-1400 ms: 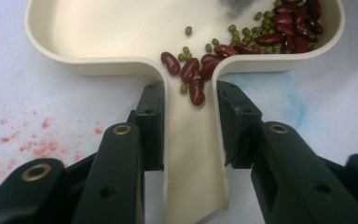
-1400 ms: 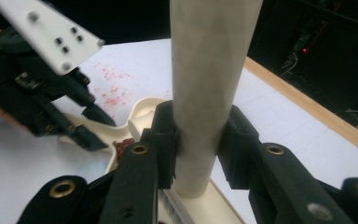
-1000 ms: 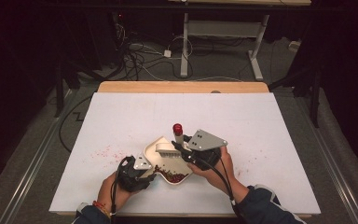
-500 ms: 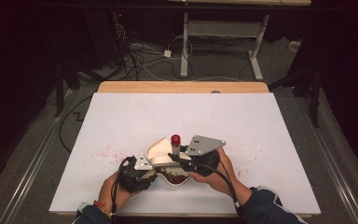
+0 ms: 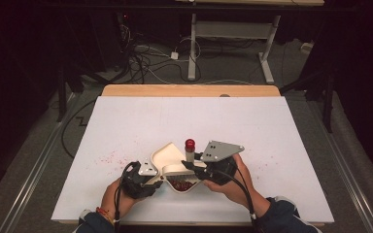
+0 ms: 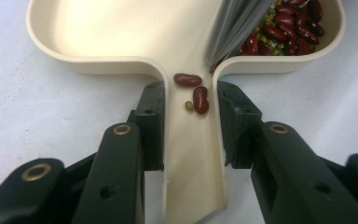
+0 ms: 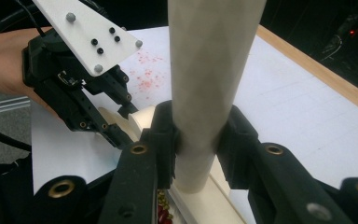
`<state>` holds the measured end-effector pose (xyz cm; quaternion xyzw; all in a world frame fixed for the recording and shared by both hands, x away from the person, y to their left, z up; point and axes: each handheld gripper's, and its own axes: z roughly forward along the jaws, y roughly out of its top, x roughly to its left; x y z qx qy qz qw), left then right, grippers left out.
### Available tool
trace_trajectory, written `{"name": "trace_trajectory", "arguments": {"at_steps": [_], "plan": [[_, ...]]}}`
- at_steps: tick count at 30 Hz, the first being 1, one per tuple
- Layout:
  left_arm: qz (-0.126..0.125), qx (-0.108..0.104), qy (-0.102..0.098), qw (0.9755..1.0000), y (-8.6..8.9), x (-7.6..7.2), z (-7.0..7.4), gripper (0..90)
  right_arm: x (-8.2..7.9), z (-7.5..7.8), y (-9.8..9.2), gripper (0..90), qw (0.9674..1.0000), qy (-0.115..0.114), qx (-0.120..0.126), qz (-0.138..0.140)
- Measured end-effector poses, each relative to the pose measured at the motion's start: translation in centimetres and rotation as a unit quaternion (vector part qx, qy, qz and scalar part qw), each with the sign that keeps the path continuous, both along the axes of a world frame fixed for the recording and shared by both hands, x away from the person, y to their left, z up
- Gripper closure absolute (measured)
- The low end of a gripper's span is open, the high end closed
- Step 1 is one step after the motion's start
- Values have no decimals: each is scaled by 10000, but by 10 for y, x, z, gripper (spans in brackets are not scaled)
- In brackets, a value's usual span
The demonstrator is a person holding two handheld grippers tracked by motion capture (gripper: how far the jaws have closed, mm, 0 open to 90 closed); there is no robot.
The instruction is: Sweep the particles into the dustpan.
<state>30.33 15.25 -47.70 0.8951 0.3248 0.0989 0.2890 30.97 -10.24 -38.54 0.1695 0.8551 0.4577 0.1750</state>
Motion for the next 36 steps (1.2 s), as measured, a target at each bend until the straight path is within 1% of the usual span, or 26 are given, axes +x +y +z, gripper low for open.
{"name": "trace_trajectory", "arguments": {"at_steps": [3,5,9,11,13,15,18,24,30,36], "plan": [[3,-7,8,10000,2,1,0,636,-1,2,-3,704,10000,23,54,-11],[-22,-24,17,10000,2,2,0,636,-1,4,-5,704,9999,-18,142,-69],[-25,-6,-2,10000,3,2,0,636,-2,12,-10,704,9996,-70,274,-75],[-25,-2,-1,10000,3,2,0,636,-3,14,-12,704,9993,-114,326,-122],[-14,11,3,10000,4,2,0,636,-3,17,-15,704,9991,-152,346,-166],[-6,11,-15,10000,5,2,0,636,-2,19,-19,704,9990,-131,369,-198],[19,-16,23,10000,8,3,-1,636,0,22,-26,704,9988,-153,380,-269],[56,-27,38,10000,11,4,-2,636,1,28,-47,704,9977,-202,430,-486],[43,-18,76,10000,11,6,-3,635,2,32,-73,704,9962,-223,444,-712],[30,-44,102,9999,11,8,-4,635,2,29,-99,704,9939,-234,322,-1028]]}}
